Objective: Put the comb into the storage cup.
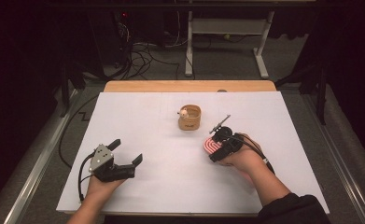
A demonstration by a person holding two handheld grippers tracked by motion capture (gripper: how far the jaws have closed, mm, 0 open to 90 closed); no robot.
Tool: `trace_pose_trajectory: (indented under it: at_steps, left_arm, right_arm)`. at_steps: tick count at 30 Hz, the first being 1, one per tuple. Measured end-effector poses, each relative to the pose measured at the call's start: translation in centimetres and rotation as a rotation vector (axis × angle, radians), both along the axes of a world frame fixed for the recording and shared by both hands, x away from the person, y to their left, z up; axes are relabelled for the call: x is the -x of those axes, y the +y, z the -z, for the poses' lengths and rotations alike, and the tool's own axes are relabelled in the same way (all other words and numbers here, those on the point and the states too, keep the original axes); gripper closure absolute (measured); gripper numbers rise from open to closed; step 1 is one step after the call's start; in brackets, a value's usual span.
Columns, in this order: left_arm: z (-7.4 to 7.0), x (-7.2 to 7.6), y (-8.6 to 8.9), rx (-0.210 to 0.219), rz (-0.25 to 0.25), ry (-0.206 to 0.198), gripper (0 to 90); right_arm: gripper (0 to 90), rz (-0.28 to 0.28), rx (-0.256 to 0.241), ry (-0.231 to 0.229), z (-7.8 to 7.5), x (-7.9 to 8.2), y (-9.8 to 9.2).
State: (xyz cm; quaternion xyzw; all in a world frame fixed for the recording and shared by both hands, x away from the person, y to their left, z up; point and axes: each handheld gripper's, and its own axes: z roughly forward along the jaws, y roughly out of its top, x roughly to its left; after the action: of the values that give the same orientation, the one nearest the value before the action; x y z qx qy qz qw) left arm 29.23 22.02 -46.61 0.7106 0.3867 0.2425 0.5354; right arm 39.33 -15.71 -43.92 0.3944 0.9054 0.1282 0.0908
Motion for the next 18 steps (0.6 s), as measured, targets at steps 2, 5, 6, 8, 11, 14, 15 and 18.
trace_pose_trajectory:
  at_steps: [2, 5, 6, 8, 11, 14, 15, 18]
  left_arm:
    - [-0.04, 0.06, -0.01, 0.001, 0.000, -0.002, 1.2]
    - [-0.06, 0.11, -0.01, 0.002, 0.001, -0.002, 1.2]
    - [-0.05, 0.11, -0.03, 0.002, 0.001, -0.001, 1.2]
    - [-0.04, 0.10, -0.03, 0.001, 0.003, 0.000, 1.2]
    - [-0.02, 0.07, -0.05, 0.003, 0.006, 0.000, 1.2]
    - [0.02, 0.04, -0.06, 0.004, 0.008, 0.003, 1.2]
    - [0.02, 0.05, -0.04, 0.004, 0.012, 0.008, 1.2]
    - [0.00, 0.10, -0.04, 0.001, 0.013, 0.005, 1.2]
  right_arm:
    - [20.5, -0.001, 0.001, 0.003, -0.01, 0.02, 0.01]
    - [20.5, -0.009, 0.009, 0.000, -0.05, 0.10, 0.03]
    - [20.5, -0.010, 0.009, 0.000, -0.06, 0.11, 0.04]
    - [20.6, -0.014, 0.015, 0.003, -0.09, 0.13, 0.02]
    - [20.6, -0.017, 0.024, 0.008, -0.19, 0.17, -0.03]
    - [20.6, -0.019, 0.026, 0.007, -0.25, 0.18, -0.06]
    - [20.6, -0.016, 0.024, -0.002, -0.41, 0.23, -0.16]
    - [20.6, -0.011, 0.015, -0.005, -0.66, 0.34, -0.24]
